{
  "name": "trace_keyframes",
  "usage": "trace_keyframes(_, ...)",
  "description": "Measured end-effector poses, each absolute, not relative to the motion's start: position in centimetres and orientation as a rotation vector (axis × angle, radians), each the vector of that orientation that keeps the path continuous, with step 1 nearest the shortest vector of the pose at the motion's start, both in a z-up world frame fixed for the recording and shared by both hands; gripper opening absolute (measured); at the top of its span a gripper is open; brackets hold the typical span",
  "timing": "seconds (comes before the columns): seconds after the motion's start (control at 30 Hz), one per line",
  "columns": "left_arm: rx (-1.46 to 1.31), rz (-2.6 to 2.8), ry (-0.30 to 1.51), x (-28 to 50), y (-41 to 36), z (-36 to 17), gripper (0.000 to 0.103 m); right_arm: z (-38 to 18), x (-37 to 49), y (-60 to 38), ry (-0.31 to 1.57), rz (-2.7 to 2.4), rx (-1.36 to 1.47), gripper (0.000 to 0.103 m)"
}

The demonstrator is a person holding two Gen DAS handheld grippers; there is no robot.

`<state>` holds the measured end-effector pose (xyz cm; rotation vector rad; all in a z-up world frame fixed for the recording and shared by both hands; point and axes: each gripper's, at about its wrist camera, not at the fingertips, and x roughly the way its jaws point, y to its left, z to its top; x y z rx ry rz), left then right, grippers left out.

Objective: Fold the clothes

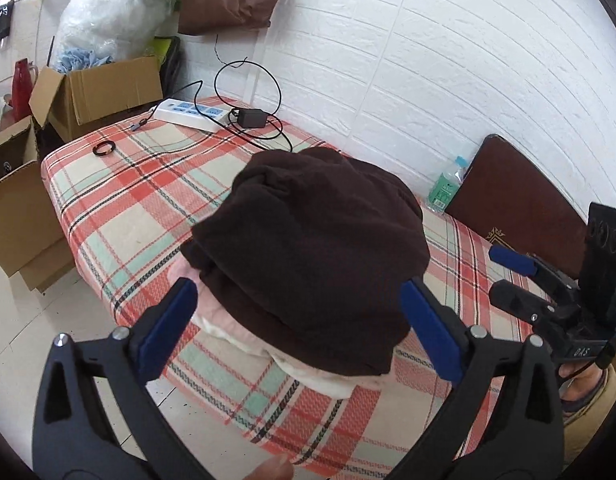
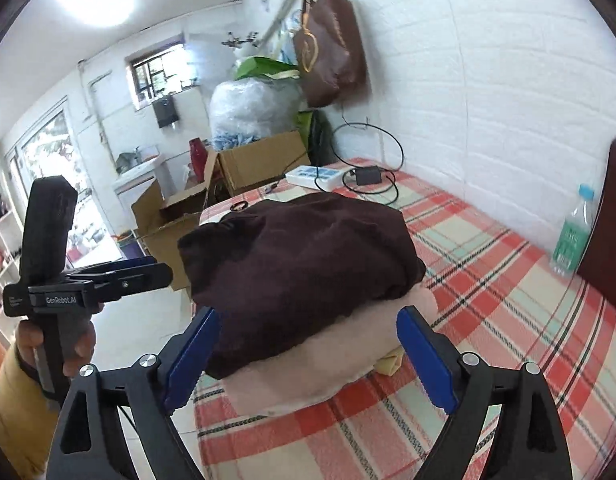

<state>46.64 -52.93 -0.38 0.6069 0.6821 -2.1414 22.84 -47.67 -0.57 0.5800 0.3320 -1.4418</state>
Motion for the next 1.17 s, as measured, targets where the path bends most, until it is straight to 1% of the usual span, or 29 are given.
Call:
trace_keyframes(0.07, 0.619, -2.146, 0.691, 46.3, -51.8, -0.6, 0.102, -0.6, 23.8, -47.1, 0.338, -1.43, 0.539, 0.1)
trace_keyframes(0.17, 0.608, -2.165, 0.705, 45.9, -50.6, -0.6, 0.102, -1.0, 24.5, -46.8, 0.364, -1.421, 0.54, 0.102)
trace_keyframes(0.4, 0.617, -2.136, 0.653, 44.7, -48.7, -0.1, 0.102, -1.3, 24.9, -45.6, 0.361, -1.422, 0.536, 0.103)
trace_keyframes(0.53, 0.612, -2.13, 0.685, 44.8, -48.5, -0.3, 0.102, -1.3, 24.6, -45.2, 0.346, -1.417, 0.552, 0.103)
trace_keyframes(0.67, 0.601, -2.128, 0.663, 44.6, -48.0, -0.3, 0.102, -1.3, 24.4, -45.1, 0.341, -1.417, 0.563, 0.103)
trace_keyframes(0.8, 0.548, -2.133, 0.708, 44.9, -48.3, -0.4, 0.102, -1.5, 23.9, -45.1, 0.33, -1.418, 0.592, 0.103)
trace_keyframes(0.9, 0.52, -2.115, 0.63, 44.8, -47.7, -0.1, 0.102, -1.7, 23.7, -45.1, 0.325, -1.424, 0.613, 0.103)
trace_keyframes(0.97, 0.513, -2.118, 0.62, 44.6, -47.4, 0.0, 0.102, -1.9, 23.5, -45.1, 0.325, -1.43, 0.619, 0.103)
trace_keyframes(1.17, 0.579, -2.058, 0.515, 43.2, -46.5, -0.2, 0.102, -1.9, 23.3, -45.0, 0.318, -1.437, 0.621, 0.103)
